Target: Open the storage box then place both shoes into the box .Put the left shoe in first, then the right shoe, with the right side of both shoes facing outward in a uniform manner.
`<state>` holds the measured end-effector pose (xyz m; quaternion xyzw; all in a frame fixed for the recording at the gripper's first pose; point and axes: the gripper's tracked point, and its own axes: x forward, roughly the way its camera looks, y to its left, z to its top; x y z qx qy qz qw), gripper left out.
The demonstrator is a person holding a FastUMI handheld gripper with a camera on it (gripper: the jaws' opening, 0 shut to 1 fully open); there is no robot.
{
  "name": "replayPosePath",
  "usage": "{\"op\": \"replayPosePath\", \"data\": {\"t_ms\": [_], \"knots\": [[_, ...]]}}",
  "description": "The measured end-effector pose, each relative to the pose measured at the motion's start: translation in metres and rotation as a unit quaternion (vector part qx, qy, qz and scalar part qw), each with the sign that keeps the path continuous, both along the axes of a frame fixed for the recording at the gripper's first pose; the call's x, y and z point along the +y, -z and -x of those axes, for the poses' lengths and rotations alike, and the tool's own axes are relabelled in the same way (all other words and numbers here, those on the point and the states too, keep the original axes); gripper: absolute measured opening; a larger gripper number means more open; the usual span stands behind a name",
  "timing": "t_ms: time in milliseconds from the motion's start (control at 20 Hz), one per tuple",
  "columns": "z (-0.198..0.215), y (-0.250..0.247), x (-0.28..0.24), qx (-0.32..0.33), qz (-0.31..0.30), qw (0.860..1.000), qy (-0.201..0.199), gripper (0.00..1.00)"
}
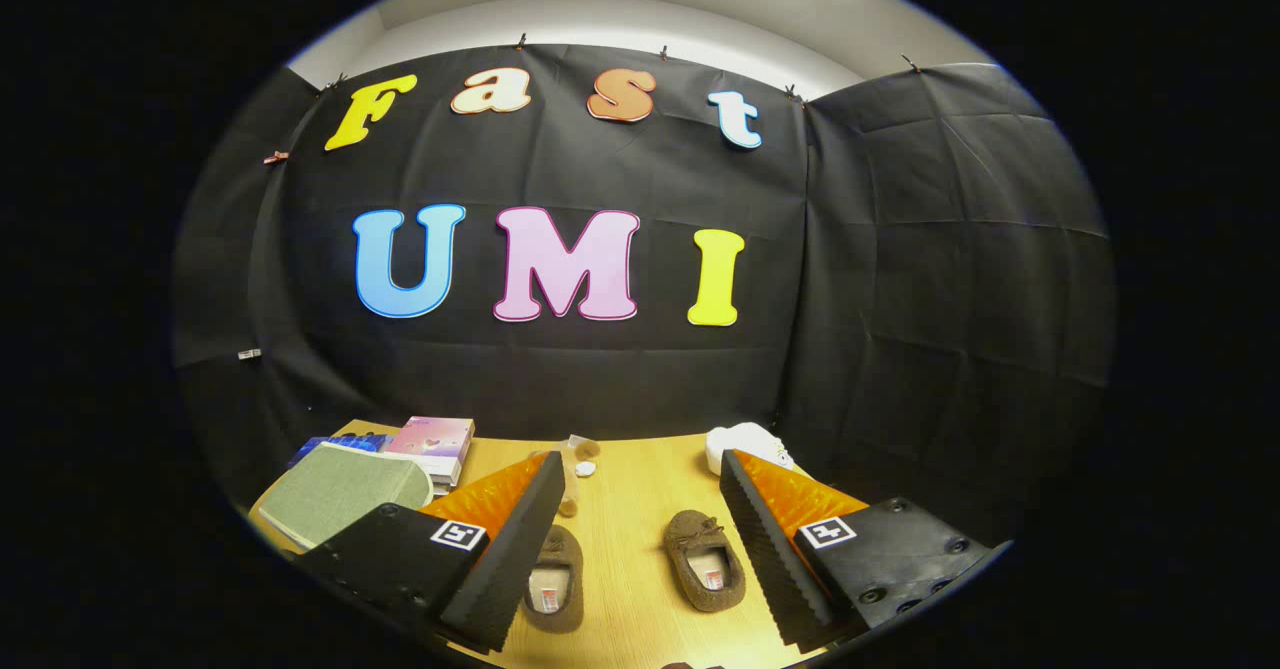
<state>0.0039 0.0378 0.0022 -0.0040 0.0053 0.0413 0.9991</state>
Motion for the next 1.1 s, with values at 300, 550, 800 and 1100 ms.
{"op": "replayPosePath", "data": {"t_ms": [300, 550, 800, 1100], "knots": [[-0.005, 0.006, 0.022, 0.009, 0.007, 1.0, -0.026, 0.97], [-0.012, 0.011, 0.037, 0.023, 0.009, 0.998, -0.052, 0.97], [-0.024, 0.02, 0.053, 0.047, 0.001, 0.995, -0.089, 0.97], [-0.033, 0.06, 0.102, 0.142, -0.055, 0.969, -0.193, 0.98]]}}
